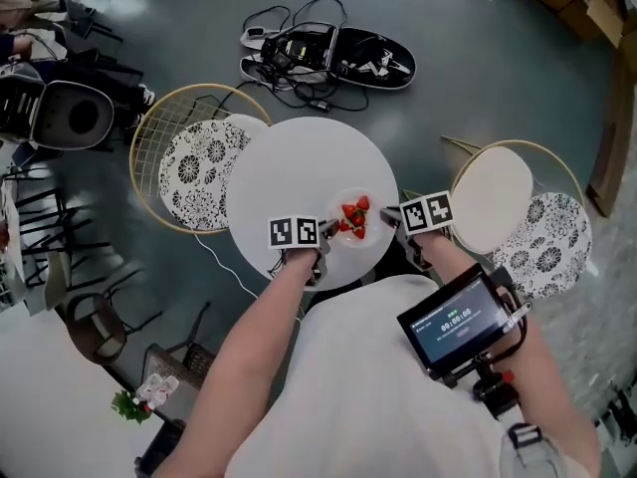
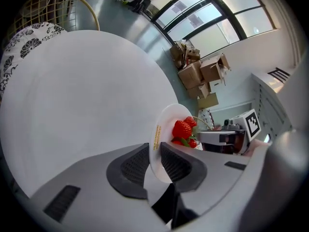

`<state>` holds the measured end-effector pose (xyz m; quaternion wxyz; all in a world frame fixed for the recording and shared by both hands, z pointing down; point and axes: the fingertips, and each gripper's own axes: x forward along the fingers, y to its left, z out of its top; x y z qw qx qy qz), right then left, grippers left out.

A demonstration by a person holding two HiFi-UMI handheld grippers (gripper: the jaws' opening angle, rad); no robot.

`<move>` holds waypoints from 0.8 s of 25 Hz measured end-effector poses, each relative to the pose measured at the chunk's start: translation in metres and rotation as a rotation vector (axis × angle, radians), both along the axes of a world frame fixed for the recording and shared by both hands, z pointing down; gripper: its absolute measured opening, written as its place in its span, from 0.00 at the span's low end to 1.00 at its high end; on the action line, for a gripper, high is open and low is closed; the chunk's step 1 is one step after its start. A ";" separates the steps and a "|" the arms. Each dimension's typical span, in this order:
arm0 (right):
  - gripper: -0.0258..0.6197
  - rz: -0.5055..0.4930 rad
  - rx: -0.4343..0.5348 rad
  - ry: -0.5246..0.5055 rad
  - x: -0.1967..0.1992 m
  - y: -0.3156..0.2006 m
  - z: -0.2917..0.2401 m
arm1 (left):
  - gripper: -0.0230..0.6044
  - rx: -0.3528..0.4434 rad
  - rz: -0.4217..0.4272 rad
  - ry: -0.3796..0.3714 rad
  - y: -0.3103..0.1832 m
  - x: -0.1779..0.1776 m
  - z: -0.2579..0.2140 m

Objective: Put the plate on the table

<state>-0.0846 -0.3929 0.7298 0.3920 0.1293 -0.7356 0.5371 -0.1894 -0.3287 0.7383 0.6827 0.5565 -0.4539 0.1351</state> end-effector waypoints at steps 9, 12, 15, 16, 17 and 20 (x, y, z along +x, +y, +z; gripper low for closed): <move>0.09 -0.058 0.050 0.012 -0.020 -0.049 0.008 | 0.13 -0.016 -0.029 -0.058 -0.044 -0.017 0.010; 0.09 -0.054 0.050 0.018 -0.024 -0.058 0.013 | 0.13 -0.019 -0.021 -0.082 -0.053 -0.021 0.013; 0.09 -0.064 0.069 0.025 -0.030 -0.066 0.012 | 0.13 -0.011 -0.037 -0.092 -0.059 -0.026 0.013; 0.09 -0.069 0.076 0.026 -0.034 -0.072 0.013 | 0.14 -0.008 -0.047 -0.093 -0.064 -0.029 0.014; 0.09 -0.076 0.082 0.026 -0.038 -0.078 0.014 | 0.14 -0.006 -0.056 -0.094 -0.069 -0.032 0.016; 0.09 -0.108 0.108 0.026 -0.047 -0.086 0.017 | 0.14 -0.015 -0.066 -0.111 -0.074 -0.039 0.021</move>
